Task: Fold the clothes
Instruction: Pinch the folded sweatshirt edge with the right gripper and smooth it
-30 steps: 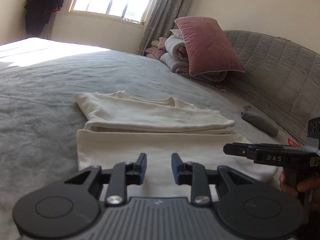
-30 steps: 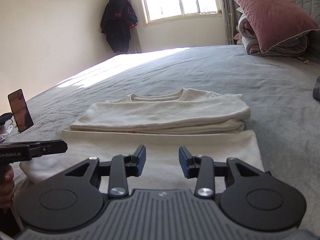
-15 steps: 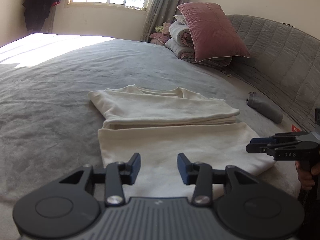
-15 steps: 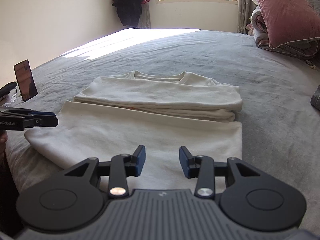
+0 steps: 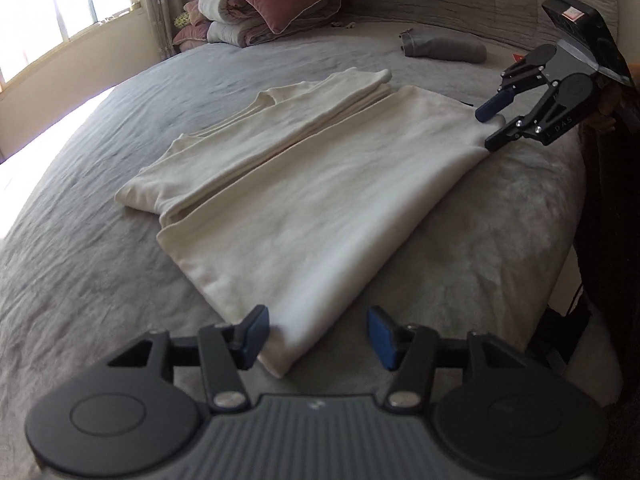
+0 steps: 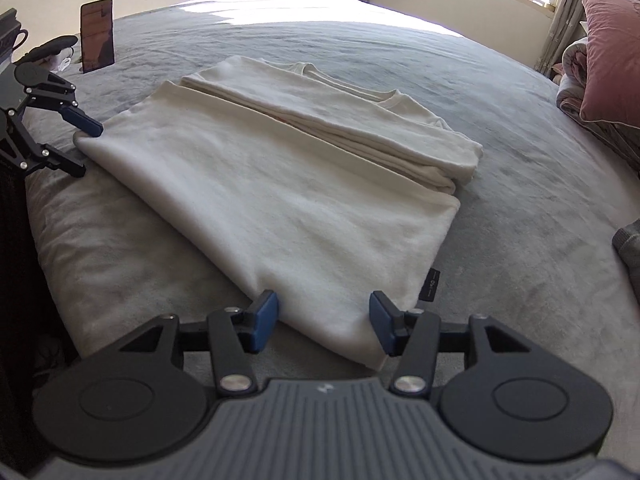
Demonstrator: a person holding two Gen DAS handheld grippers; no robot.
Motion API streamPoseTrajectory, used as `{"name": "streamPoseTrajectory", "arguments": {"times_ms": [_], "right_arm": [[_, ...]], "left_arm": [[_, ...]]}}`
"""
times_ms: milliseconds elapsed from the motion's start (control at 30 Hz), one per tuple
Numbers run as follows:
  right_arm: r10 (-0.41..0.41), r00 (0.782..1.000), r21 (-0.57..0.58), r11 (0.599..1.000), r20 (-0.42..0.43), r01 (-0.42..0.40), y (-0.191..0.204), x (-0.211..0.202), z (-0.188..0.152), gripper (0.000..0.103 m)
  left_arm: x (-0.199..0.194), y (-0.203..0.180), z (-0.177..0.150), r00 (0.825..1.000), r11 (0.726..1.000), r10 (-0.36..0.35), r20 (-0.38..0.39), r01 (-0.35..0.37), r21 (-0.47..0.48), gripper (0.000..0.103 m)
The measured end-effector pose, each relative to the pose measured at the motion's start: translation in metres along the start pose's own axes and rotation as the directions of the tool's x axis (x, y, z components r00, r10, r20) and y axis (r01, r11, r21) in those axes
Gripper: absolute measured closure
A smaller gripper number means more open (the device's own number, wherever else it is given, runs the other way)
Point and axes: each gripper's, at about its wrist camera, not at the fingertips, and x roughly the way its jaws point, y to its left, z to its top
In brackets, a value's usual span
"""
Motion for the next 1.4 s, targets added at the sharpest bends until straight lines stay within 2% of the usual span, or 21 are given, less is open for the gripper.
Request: {"name": "streamPoseTrajectory", "arguments": {"times_ms": [133, 333, 400, 467, 533, 867, 933, 1033, 1067, 1167, 1233, 1333, 1400], "right_arm": [[-0.017, 1.000, -0.033, 0.999, -0.007, 0.017, -0.008, 0.005, 0.002, 0.049], [-0.044, 0.999, -0.084, 0.995, 0.001, 0.044, -0.011, 0.009, 0.004, 0.049], [-0.047, 0.999, -0.103, 0.994, 0.003, 0.047, -0.010, 0.008, 0.004, 0.055], [-0.047, 0.999, -0.118, 0.992, 0.001, 0.047, -0.008, 0.008, 0.004, 0.065], [-0.058, 0.998, -0.137, 0.989, 0.000, 0.057, -0.006, 0.007, 0.004, 0.068], [-0.109, 0.994, -0.164, 0.981, 0.004, 0.108, -0.002, 0.004, -0.003, 0.068], [-0.117, 0.993, -0.164, 0.980, 0.003, 0.116, -0.002, 0.003, -0.005, 0.068], [-0.125, 0.992, -0.166, 0.978, 0.005, 0.124, -0.001, 0.002, -0.005, 0.071], [-0.120, 0.993, -0.164, 0.979, 0.002, 0.118, -0.001, 0.002, -0.004, 0.081], [-0.122, 0.992, -0.165, 0.979, 0.009, 0.122, 0.004, -0.002, -0.001, 0.097], [-0.145, 0.989, -0.174, 0.974, 0.026, 0.147, 0.008, -0.007, 0.001, 0.102], [-0.191, 0.980, -0.134, 0.971, 0.062, 0.197, -0.001, -0.019, 0.008, 0.103], [-0.184, 0.980, -0.083, 0.978, 0.074, 0.190, -0.010, -0.028, 0.013, 0.103]], "left_arm": [[-0.001, -0.001, -0.001, 1.000, 0.998, 0.017, -0.017, -0.016, 0.054, 0.047], [-0.001, 0.002, -0.003, 0.998, 0.995, 0.060, -0.021, -0.058, 0.077, 0.048], [-0.001, 0.003, -0.004, 0.997, 0.994, 0.074, -0.022, -0.072, 0.085, 0.054], [-0.001, 0.003, -0.004, 0.996, 0.992, 0.088, -0.022, -0.086, 0.093, 0.058], [0.000, -0.001, -0.005, 0.995, 0.987, 0.101, -0.017, -0.098, 0.124, 0.059], [0.004, 0.000, -0.009, 0.991, 0.985, 0.130, 0.011, -0.130, 0.113, 0.061], [0.004, -0.001, -0.011, 0.990, 0.984, 0.136, 0.021, -0.138, 0.112, 0.067], [0.005, -0.006, -0.011, 0.984, 0.975, 0.178, 0.032, -0.181, 0.132, 0.084], [0.005, -0.005, -0.011, 0.983, 0.975, 0.182, 0.035, -0.185, 0.124, 0.088], [0.000, -0.004, -0.008, 0.981, 0.977, 0.188, 0.044, -0.191, 0.090, 0.092], [-0.006, 0.000, -0.004, 0.982, 0.982, 0.181, 0.057, -0.184, 0.048, 0.093], [-0.017, 0.008, 0.004, 0.983, 0.987, 0.159, 0.089, -0.157, -0.030, 0.094], [-0.024, 0.015, 0.011, 0.985, 0.988, 0.136, 0.109, -0.127, -0.084, 0.094]]}}
